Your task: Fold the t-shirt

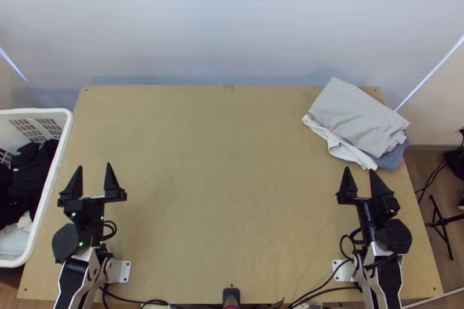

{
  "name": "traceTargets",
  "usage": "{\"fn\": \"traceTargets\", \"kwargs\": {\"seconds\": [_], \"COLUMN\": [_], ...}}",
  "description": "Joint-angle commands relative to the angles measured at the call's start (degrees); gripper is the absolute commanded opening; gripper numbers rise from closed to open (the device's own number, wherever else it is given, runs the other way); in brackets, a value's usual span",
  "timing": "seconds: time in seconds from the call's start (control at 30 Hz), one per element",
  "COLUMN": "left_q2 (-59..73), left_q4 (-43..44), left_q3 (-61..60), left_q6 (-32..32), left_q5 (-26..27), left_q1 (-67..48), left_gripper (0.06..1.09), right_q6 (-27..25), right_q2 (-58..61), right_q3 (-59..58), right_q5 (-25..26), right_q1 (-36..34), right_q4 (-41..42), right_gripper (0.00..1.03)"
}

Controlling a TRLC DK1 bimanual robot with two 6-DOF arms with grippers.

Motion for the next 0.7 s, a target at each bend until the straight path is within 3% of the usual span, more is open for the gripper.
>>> {"fn": "traceTargets", "kwargs": {"seconds": [0.0,0.67], "left_q2": [-0.7,-0.8], "left_q4": [-7.5,-7.4], "left_q3": [-1.3,-1.3], "left_q6": [-0.4,-0.4], "left_q5": [0.0,0.4], "left_q1": [5.9,8.3], "left_gripper": [1.04,1.04], "right_q6": [1.1,1.0], "right_q2": [0.0,0.0], "right_q3": [-0.1,-0.1], "right_q5": [0.1,0.2], "right_q1": [0.3,0.3], "right_q4": [-2.9,-2.9], "right_gripper": [0.99,0.99]}}
